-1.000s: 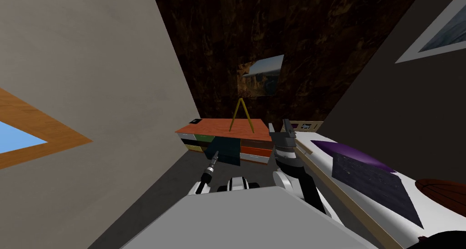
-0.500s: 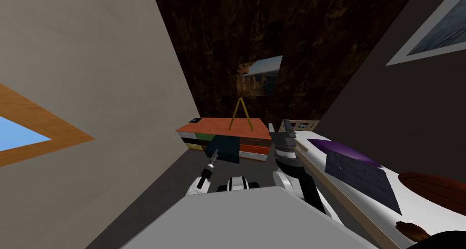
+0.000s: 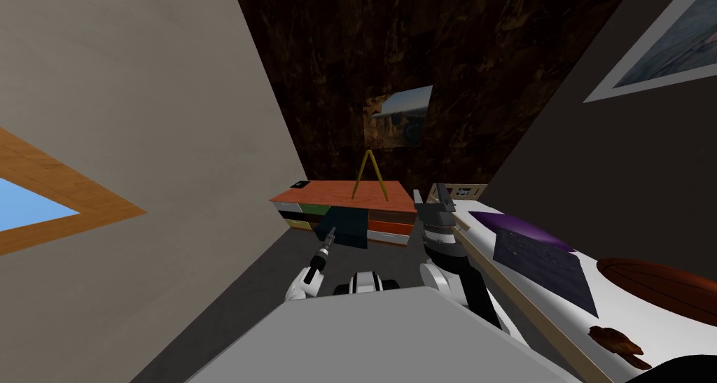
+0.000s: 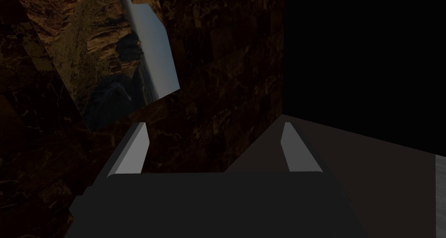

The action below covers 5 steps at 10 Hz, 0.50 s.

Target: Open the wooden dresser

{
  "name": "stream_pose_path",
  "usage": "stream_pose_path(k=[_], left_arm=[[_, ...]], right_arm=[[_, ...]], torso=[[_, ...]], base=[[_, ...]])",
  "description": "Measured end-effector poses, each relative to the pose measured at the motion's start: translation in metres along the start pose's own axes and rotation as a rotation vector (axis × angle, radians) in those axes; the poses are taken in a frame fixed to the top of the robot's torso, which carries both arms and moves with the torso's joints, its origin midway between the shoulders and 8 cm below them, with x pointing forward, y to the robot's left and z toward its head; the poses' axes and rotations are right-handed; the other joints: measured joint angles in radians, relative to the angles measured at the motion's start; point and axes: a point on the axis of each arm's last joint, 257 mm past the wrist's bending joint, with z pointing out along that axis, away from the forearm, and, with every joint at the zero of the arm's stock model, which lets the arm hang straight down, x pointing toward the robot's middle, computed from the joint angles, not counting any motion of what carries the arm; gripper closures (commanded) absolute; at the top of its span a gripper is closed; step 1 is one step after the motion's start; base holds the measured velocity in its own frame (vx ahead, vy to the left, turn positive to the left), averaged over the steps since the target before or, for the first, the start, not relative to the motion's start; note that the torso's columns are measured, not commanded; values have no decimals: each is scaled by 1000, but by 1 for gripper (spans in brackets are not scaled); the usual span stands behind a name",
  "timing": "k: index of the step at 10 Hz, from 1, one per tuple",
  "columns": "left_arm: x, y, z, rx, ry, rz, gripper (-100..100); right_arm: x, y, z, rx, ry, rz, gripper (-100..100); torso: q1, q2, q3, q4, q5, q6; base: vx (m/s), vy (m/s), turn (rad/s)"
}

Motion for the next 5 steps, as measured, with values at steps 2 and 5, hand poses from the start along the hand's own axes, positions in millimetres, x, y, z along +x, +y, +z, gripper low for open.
stream_pose_path(k=[2, 5], left_arm=[[2, 10, -5, -24, 0, -3, 0], [2, 17, -8, -40, 0, -6, 0]], right_arm=[[0, 0, 0, 0, 0, 0, 0], [0, 0, 0, 0, 0, 0, 0]], torso=[[3, -7, -4, -6, 3, 1], [5, -11, -6, -10, 6, 2]], base=[[0, 0, 0], [0, 0, 0]])
